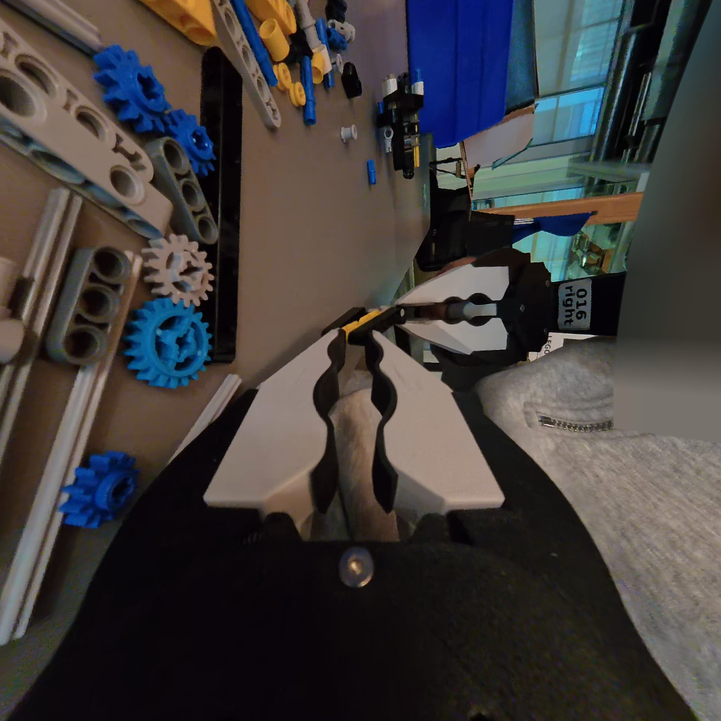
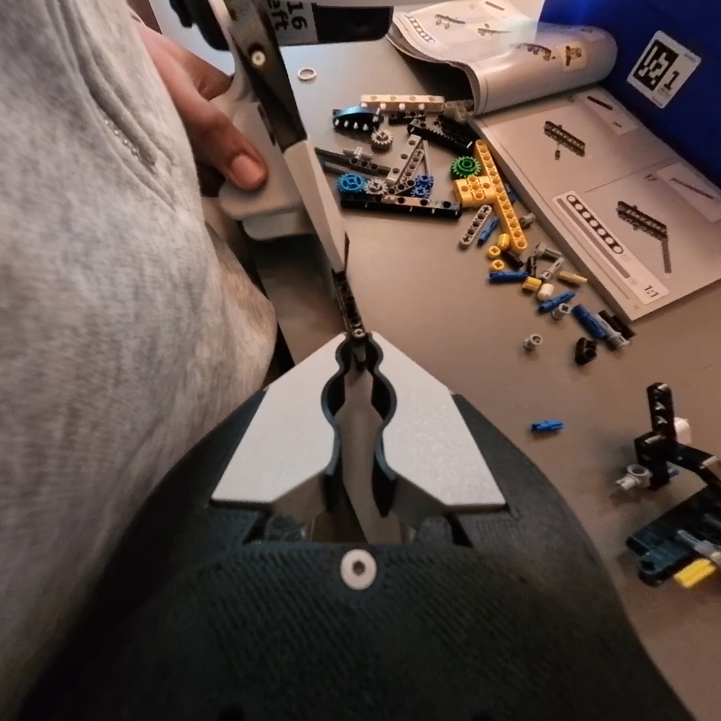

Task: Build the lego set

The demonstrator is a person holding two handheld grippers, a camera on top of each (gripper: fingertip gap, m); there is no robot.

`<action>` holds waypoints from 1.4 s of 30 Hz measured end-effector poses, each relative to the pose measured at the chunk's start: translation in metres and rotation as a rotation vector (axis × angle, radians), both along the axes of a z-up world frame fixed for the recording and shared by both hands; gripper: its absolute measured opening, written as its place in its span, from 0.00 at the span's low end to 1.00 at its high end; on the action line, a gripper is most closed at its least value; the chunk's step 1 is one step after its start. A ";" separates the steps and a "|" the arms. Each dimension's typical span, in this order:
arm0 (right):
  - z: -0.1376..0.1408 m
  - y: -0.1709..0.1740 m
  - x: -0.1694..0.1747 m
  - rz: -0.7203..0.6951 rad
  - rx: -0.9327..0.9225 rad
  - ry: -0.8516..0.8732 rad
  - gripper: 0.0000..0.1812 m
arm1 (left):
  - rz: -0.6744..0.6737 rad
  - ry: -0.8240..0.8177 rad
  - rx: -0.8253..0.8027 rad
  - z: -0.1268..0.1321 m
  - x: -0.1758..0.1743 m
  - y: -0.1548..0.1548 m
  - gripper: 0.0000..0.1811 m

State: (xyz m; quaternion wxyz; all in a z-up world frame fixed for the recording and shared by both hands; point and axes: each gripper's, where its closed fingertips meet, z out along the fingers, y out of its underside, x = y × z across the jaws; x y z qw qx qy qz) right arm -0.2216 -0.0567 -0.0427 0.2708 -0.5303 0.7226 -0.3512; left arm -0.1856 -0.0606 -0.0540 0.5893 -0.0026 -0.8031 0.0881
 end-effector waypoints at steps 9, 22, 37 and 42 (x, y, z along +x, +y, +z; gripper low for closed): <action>-0.005 0.000 -0.004 -0.010 0.028 -0.009 0.02 | 0.001 0.019 0.003 0.003 -0.003 -0.001 0.04; -0.006 0.001 -0.005 -0.039 0.095 -0.048 0.02 | 0.011 0.030 0.022 0.003 -0.004 -0.002 0.05; -0.006 0.002 -0.005 -0.043 0.124 -0.089 0.02 | -0.080 -0.025 -0.192 0.020 -0.015 -0.006 0.17; -0.006 0.001 -0.004 -0.042 0.142 -0.109 0.02 | -0.297 -0.285 -0.469 0.011 -0.024 -0.002 0.20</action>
